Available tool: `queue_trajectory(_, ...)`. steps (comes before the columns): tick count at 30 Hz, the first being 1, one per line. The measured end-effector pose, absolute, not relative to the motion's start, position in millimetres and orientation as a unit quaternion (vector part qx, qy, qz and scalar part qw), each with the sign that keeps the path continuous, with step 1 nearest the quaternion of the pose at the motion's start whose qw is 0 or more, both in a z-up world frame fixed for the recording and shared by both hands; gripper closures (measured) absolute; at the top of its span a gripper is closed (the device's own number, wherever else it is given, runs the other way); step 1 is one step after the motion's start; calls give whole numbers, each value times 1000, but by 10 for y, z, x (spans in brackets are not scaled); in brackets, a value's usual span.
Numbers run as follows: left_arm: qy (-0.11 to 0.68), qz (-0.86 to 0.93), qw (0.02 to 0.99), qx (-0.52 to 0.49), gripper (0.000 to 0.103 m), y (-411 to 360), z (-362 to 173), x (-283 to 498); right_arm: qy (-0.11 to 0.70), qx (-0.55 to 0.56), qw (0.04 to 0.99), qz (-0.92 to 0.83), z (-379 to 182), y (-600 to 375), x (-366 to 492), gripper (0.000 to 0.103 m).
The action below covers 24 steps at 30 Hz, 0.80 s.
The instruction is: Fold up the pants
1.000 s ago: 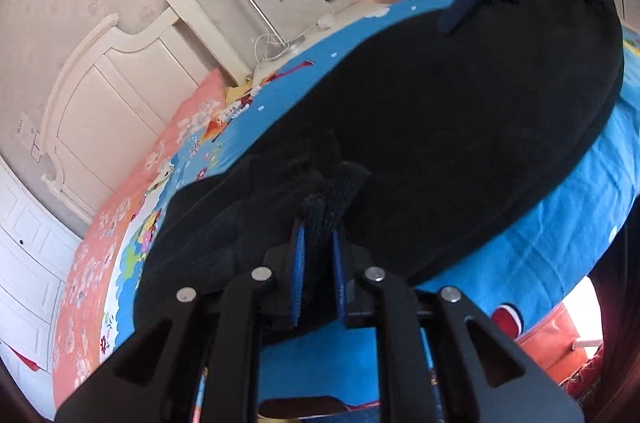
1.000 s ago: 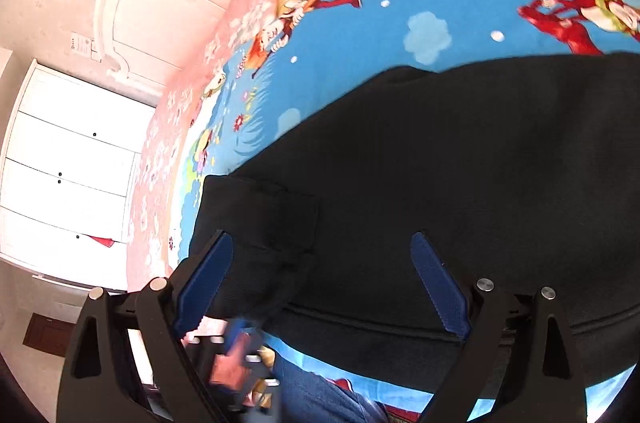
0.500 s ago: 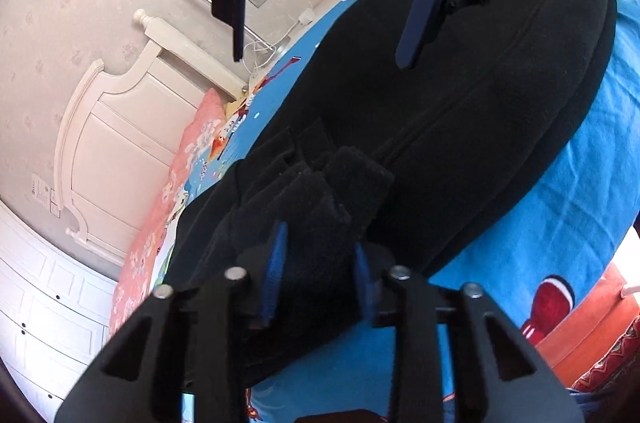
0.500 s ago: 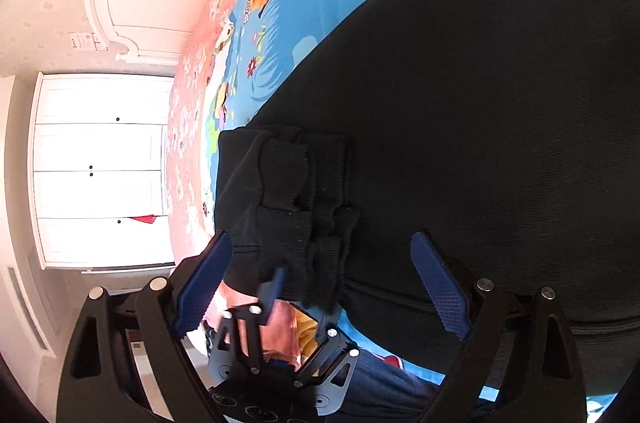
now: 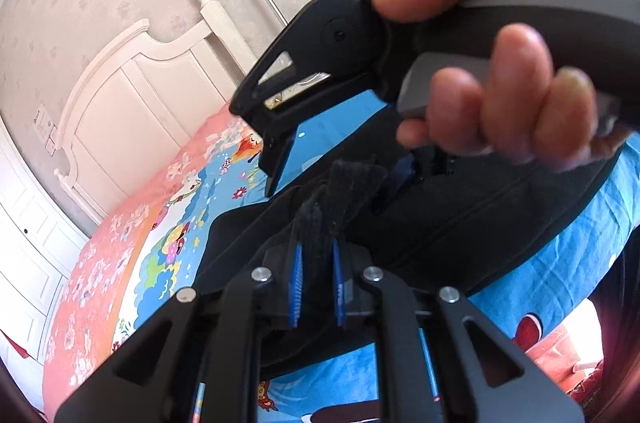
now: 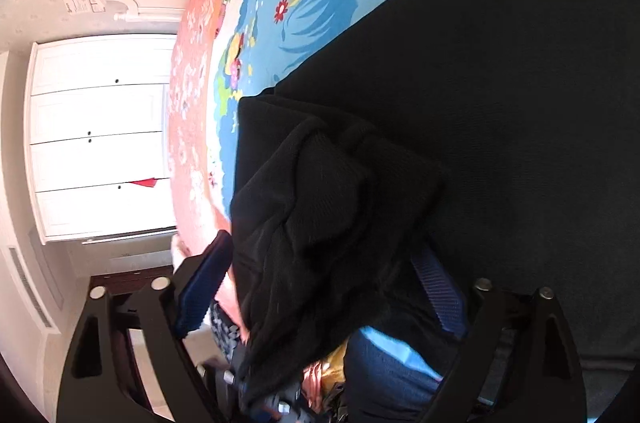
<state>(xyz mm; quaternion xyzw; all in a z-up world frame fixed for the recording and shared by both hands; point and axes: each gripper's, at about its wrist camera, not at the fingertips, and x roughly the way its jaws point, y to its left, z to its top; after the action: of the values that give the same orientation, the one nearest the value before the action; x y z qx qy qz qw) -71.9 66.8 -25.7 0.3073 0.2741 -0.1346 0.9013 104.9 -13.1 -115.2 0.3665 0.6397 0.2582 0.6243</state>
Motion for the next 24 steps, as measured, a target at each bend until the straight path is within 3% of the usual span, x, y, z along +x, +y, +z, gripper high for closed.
queue_trajectory(2, 276, -133, 899, 313, 91, 632, -301, -778, 625, 334, 655, 263, -1060, -49, 1134, 64)
queue_trajectory(5, 272, -130, 899, 318, 91, 557, -301, -779, 597, 279, 699, 277, -810, -76, 1164, 84)
queue_trajectory(10, 248, -160, 899, 324, 91, 238, -300, -760, 563, 259, 735, 273, -566, -527, 1128, 88)
queue_trajectory(20, 281, -182, 876, 346, 89, -131, -765, -668, 574, 234, 747, 241, -1075, -829, 1083, 88)
queue_trajectory(24, 291, -189, 878, 329, 78, -93, -745, -599, 564, 227, 756, 242, -1027, -811, 1064, 88)
